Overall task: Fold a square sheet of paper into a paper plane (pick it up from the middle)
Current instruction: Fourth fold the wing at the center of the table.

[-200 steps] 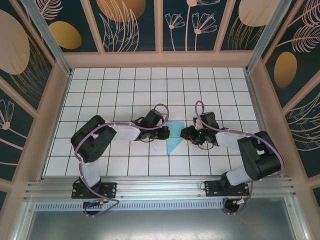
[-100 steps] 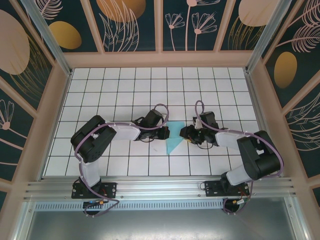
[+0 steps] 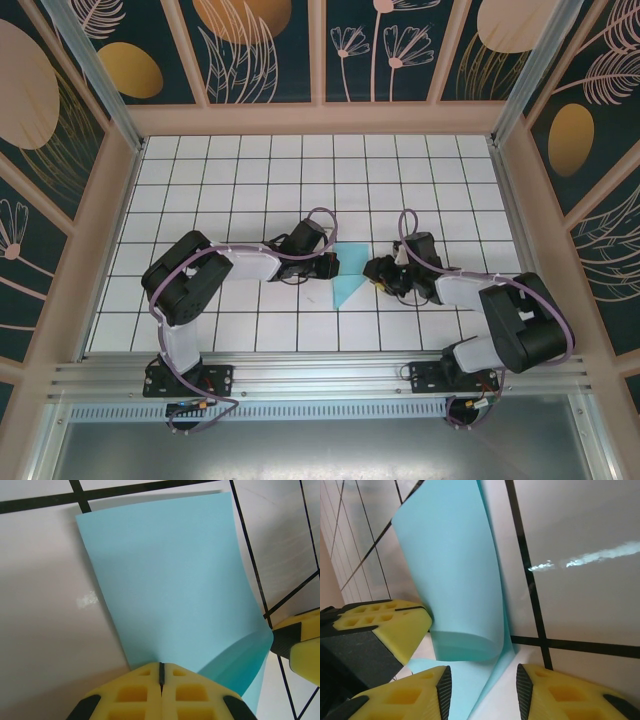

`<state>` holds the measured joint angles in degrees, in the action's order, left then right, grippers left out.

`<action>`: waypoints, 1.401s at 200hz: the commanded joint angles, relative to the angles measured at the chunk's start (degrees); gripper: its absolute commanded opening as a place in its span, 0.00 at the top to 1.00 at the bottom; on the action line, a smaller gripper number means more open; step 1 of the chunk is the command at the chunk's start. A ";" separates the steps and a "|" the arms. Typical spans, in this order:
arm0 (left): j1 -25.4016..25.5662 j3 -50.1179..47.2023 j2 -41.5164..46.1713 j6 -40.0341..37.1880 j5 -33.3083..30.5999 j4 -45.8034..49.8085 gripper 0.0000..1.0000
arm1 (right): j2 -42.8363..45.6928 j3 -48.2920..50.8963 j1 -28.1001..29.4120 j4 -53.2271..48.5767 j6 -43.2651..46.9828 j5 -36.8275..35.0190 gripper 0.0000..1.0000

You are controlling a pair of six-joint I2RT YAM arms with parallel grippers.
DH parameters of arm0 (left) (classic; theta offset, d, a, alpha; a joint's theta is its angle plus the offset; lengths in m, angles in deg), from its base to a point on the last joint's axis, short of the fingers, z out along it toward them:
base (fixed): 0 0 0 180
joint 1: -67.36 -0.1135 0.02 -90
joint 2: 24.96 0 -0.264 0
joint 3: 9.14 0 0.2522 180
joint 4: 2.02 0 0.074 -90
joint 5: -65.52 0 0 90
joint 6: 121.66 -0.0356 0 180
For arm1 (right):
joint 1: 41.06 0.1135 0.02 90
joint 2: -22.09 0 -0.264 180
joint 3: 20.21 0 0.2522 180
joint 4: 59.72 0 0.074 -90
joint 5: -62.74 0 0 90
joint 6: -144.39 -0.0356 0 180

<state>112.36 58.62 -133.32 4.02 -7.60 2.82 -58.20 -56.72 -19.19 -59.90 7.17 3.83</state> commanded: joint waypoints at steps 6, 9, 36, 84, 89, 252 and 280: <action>0.07 -0.88 0.16 0.53 -0.67 2.51 0.94 | -0.52 0.00 0.66 4.46 -1.56 1.03 0.62; 0.08 -0.84 0.20 0.54 -0.64 2.51 0.94 | -0.50 0.07 0.64 4.58 -1.60 1.09 0.63; 0.10 -0.98 0.16 0.53 -0.71 2.51 0.94 | -0.93 0.16 0.75 4.43 -1.89 0.55 0.64; 0.10 -1.26 0.27 0.44 -0.89 2.84 0.94 | -1.02 0.68 0.96 4.96 -2.46 0.44 0.64; 0.09 -1.23 0.34 0.44 -0.89 2.79 0.94 | -0.86 0.76 0.97 4.84 -2.50 0.26 0.64; 0.07 -0.84 0.08 0.20 -0.98 3.07 0.95 | -0.19 1.11 1.11 3.54 -2.17 -2.34 0.62; 0.05 -1.04 0.26 0.27 -0.98 3.10 0.95 | -1.87 0.97 1.28 4.73 -2.74 -1.74 0.62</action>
<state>112.36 58.62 -133.32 4.04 -7.64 2.84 -58.68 -56.41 -18.47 -56.90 5.33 1.71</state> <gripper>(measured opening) 0.068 0.380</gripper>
